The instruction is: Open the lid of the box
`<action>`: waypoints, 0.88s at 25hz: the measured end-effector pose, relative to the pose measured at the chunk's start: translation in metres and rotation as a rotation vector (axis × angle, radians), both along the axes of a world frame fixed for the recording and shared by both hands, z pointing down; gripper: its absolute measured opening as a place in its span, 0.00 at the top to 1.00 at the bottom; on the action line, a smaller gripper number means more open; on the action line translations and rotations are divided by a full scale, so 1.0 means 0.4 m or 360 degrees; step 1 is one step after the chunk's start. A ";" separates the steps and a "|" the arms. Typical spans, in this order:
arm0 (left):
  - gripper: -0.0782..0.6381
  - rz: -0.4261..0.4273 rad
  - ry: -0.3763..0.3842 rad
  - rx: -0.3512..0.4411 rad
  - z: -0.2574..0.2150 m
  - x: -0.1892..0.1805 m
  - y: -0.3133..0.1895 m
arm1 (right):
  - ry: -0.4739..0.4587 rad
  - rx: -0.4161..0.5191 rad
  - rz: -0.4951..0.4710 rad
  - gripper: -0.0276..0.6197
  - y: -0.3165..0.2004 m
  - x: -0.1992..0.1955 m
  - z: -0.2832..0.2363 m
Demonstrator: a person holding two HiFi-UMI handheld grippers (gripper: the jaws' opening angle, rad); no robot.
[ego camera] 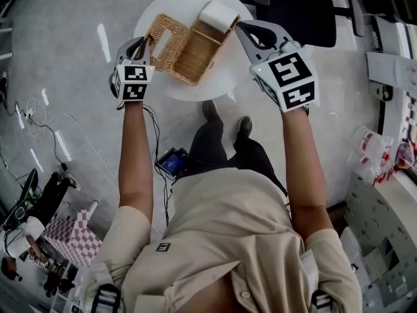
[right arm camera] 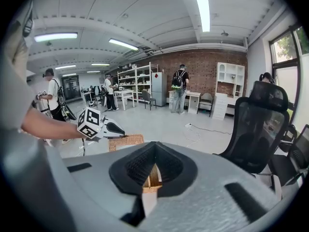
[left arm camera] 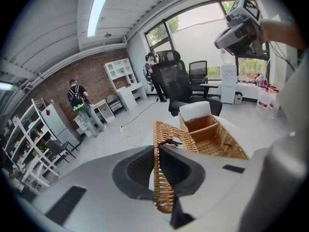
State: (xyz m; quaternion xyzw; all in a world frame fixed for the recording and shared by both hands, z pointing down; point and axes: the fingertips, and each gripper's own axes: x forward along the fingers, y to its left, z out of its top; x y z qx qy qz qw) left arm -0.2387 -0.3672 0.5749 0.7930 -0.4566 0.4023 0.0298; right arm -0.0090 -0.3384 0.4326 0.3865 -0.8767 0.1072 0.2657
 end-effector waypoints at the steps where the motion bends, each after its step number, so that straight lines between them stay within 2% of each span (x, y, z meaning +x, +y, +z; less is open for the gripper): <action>1: 0.85 -0.0001 -0.0002 -0.0006 0.003 -0.001 -0.002 | 0.0002 0.0002 -0.0004 0.97 0.001 -0.001 -0.004; 10: 0.85 0.0000 -0.0045 -0.0069 0.029 -0.021 -0.012 | 0.0019 0.0037 -0.0042 0.97 0.019 -0.016 -0.057; 22: 0.85 -0.0054 -0.0115 -0.0214 0.113 -0.068 -0.007 | 0.0055 0.0061 -0.0093 0.97 0.071 -0.019 -0.101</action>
